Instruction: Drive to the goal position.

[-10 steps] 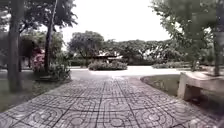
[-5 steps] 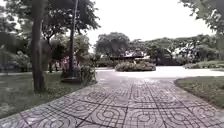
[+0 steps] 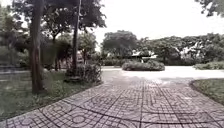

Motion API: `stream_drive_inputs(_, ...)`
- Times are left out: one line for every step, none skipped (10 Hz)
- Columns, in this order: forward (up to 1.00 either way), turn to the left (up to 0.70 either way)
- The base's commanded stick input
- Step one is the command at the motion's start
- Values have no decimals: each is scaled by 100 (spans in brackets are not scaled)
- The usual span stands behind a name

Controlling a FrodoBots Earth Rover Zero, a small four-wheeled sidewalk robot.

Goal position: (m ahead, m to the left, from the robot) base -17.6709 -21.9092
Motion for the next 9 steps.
stream_drive_inputs(70,0)
stream_drive_inputs(70,0)
stream_drive_inputs(70,-16)
stream_drive_inputs(70,-27)
stream_drive_inputs(70,-27)
stream_drive_inputs(70,-27)
stream_drive_inputs(70,-27)
stream_drive_inputs(70,-27)
stream_drive_inputs(70,-27)
